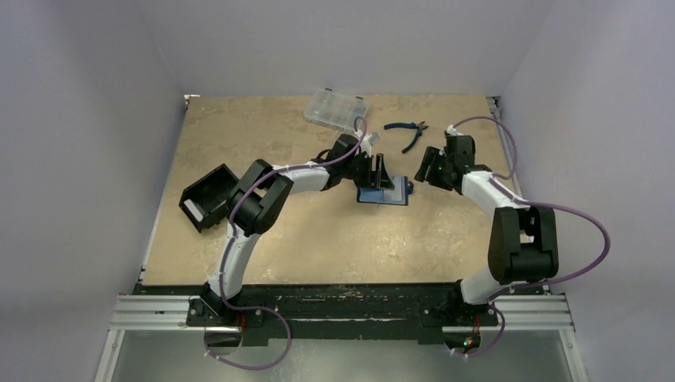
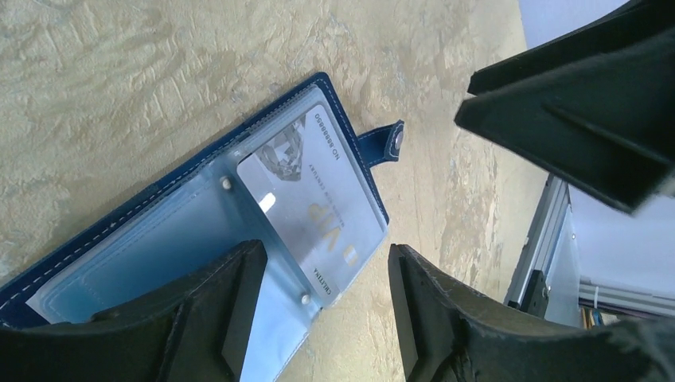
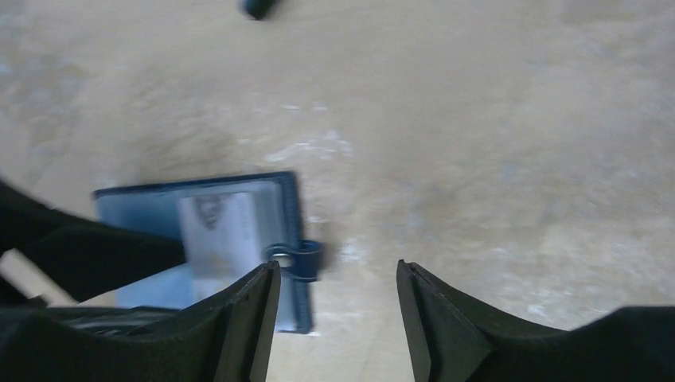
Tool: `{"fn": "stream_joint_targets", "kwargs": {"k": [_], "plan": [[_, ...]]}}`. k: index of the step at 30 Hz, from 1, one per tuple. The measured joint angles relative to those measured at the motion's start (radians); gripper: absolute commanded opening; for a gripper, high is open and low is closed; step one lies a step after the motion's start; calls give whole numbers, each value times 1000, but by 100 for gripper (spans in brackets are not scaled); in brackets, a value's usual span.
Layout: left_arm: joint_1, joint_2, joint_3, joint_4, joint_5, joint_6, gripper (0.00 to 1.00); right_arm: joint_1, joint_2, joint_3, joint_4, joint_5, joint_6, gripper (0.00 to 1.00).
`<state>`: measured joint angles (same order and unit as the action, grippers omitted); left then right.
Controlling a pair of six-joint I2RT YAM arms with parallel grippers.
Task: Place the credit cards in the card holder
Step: Insert the credit card into the card holder.
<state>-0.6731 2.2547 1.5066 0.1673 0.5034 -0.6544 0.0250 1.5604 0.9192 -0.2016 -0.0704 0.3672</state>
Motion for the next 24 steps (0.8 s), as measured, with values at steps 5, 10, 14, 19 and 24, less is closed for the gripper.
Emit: {"fn": "stream_joint_targets", "kwargs": {"k": [5, 10, 14, 19, 24], "plan": [[6, 0, -27, 46, 39, -43, 63, 98, -3, 55, 3, -60, 2, 56], [21, -4, -85, 138, 74, -114, 64, 117, 130, 85, 117, -234, 63, 48], [30, -22, -116, 159, 92, -137, 66, 97, 232, 89, 164, -296, 89, 47], [37, -35, -123, 138, 103, -138, 66, 52, 234, 81, 163, -259, 76, 46], [53, -36, -126, 139, 133, -155, 66, 22, 204, 54, 128, -147, 37, 46]]}}
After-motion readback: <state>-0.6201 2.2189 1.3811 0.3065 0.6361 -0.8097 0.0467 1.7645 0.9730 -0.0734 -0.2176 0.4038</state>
